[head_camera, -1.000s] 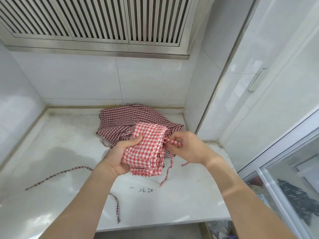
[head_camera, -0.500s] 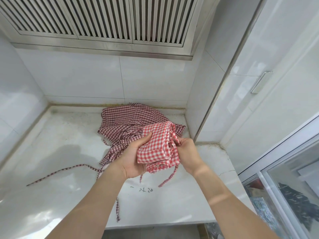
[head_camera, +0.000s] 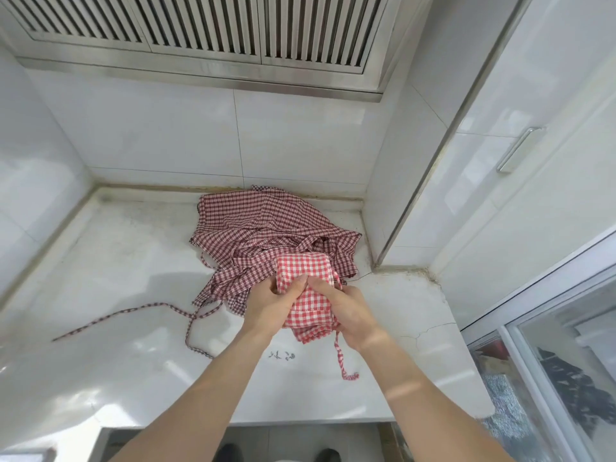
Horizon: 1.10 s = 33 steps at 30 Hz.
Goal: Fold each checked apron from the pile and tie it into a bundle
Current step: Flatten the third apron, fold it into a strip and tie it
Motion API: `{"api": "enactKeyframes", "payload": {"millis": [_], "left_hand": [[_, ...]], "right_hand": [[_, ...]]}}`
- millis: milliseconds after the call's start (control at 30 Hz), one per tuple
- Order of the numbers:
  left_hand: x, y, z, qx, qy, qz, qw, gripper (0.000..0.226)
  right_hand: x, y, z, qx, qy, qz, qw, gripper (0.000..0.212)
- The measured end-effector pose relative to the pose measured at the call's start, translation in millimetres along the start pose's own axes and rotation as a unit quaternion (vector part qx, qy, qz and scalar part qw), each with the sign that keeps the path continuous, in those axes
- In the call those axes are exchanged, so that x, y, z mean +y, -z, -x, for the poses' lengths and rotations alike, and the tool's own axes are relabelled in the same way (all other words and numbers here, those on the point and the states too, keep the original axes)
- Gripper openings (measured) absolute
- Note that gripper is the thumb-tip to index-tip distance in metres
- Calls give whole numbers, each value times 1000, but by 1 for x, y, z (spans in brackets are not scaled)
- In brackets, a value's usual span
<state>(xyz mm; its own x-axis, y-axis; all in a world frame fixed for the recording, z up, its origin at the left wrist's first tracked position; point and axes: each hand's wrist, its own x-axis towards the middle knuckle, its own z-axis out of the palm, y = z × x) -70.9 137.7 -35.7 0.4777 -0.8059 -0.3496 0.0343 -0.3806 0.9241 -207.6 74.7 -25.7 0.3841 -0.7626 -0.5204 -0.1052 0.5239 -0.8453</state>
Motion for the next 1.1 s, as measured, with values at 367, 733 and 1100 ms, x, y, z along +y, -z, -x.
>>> {"api": "enactKeyframes", "payload": {"millis": [367,733,1100], "left_hand": [[-90,-10,-6,143,-387,-340,845,31],[-132,-19,-6,-160,-200,-418,872,51],[-130,-29,-10,-197,-121,-463,856,71]], "right_hand": [[76,-16,-12,78,-122,62,988,40],[104,29,-12,-109,-138,369,913,38],[-33,132,-35,283,185,373,864,10]]}}
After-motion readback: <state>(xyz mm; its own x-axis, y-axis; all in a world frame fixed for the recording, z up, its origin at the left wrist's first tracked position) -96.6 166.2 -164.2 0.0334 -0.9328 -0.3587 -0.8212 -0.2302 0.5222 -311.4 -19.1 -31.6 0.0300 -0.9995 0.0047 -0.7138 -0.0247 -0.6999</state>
